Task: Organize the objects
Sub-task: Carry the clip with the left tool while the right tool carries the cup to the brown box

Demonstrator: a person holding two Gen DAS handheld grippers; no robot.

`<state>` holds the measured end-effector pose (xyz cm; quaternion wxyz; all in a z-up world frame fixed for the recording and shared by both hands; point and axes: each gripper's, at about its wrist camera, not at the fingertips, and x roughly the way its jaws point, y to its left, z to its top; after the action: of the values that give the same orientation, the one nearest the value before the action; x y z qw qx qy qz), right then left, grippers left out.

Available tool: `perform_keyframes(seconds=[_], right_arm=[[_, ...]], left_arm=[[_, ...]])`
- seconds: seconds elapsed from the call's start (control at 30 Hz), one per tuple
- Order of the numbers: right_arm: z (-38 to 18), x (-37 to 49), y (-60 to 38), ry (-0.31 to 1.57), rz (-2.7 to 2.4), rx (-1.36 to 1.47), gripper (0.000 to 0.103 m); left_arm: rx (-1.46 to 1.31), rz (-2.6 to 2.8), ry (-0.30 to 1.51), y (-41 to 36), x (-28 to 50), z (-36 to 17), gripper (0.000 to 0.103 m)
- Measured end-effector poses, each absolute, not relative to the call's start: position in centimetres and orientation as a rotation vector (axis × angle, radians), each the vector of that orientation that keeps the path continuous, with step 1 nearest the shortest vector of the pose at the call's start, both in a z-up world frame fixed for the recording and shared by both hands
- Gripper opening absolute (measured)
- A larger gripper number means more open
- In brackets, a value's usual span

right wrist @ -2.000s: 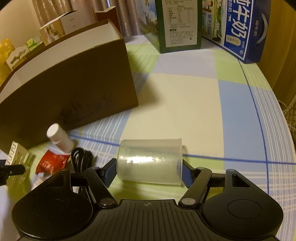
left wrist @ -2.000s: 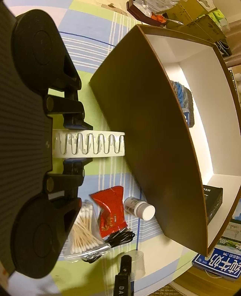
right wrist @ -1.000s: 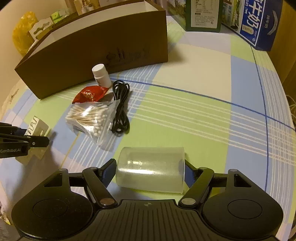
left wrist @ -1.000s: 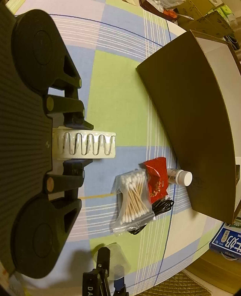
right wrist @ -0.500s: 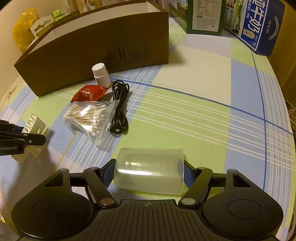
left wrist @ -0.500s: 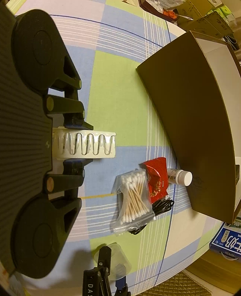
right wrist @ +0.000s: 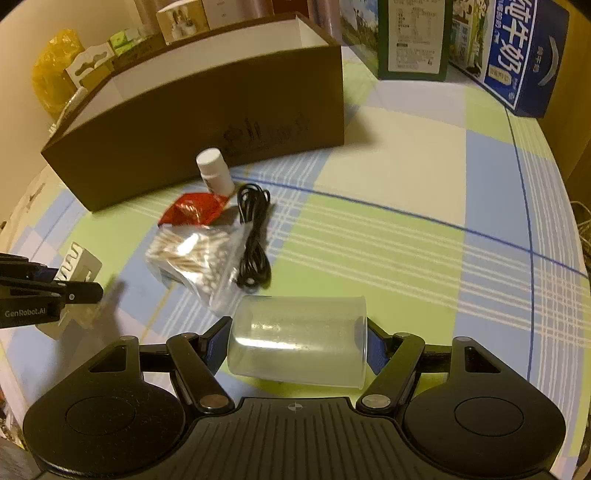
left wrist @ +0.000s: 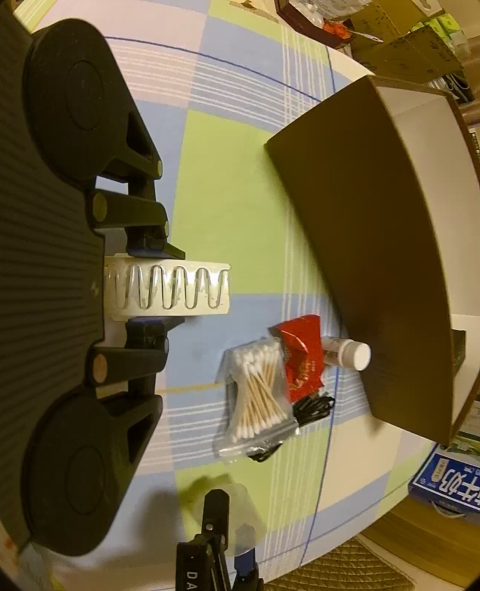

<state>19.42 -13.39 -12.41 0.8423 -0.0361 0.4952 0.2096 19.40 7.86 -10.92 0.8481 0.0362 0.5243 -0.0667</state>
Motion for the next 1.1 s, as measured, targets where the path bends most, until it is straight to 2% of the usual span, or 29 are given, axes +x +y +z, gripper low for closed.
perform_keyframes(seconds=[0.6,1.1], right_arm=[[-5.6,22.2,-9.7,0.893,0.607,-0.028,0.069],[-1.4,30.3,-2.6,0.757,0.698,-0.010,0.069]], left_arm=[[0.029,-0.191,0.932,9.0,21.1,-2.8,0.024],[0.057,-0.132,0.794,12.6,29.3,1.5,0.024]])
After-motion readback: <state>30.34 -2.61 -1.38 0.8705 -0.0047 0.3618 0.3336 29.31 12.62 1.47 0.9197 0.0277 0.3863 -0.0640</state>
